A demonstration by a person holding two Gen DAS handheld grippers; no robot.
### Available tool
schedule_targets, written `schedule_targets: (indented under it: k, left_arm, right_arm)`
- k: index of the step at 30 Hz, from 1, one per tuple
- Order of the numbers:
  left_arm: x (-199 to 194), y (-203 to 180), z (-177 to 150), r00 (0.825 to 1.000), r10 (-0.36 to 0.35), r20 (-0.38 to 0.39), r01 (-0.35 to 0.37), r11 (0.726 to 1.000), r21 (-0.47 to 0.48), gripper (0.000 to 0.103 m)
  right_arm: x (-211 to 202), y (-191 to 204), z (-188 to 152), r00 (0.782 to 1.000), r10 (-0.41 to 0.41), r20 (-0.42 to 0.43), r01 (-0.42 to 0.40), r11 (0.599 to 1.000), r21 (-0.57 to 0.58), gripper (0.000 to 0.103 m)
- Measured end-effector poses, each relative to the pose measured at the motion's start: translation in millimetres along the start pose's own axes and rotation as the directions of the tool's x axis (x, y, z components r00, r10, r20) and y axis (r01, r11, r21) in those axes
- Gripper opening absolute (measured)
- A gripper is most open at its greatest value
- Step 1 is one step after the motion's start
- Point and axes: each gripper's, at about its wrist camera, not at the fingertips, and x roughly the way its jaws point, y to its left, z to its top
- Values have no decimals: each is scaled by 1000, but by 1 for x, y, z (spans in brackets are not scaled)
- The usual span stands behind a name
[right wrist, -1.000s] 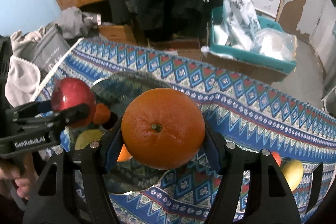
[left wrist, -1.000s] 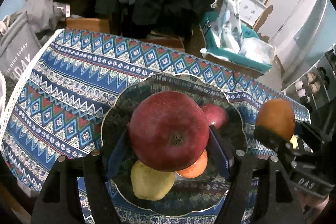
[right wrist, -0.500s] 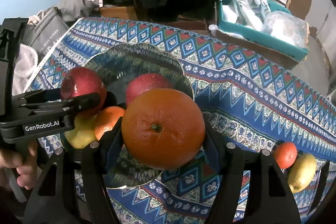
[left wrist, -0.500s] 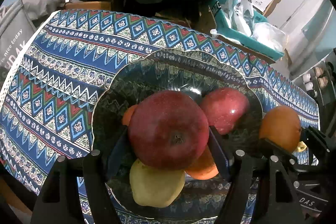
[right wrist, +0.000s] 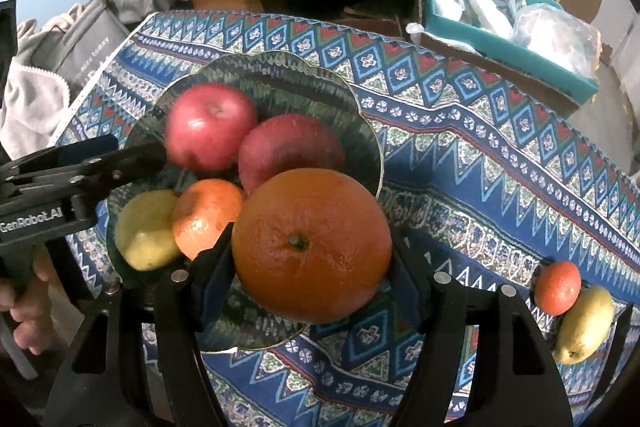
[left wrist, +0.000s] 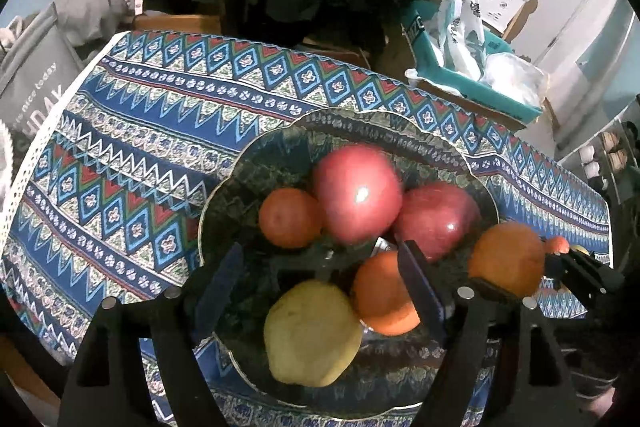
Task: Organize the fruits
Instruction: 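Lower the apple onto the glass plate and open the left tool while the right releases the orange, then withdraw both tools from the plate toward the remaining fruit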
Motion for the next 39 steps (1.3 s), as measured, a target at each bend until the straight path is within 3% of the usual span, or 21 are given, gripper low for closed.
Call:
schedule_targets:
  k: [11, 17, 30, 39]
  left_arm:
    - [-31, 0, -11, 999, 7, 33, -7, 1000, 17, 81]
    - [-53, -10, -11, 997, -11, 71, 8, 999, 41, 81]
    - [-87, -45, -12, 990, -64, 126, 50, 993, 111, 81]
    - [-120, -74, -12, 977, -113, 184, 83, 984, 161, 85]
  right_arm:
    - [-27, 1, 9, 997, -1, 83, 1, 1000, 9, 71]
    - [-51, 1, 12, 989, -65, 135, 64, 998, 6, 71]
    - [-112, -10, 10, 958, -138, 251, 130, 990, 49, 72]
    - [-160, -20, 2, 918, -198, 345, 184, 980, 72, 72]
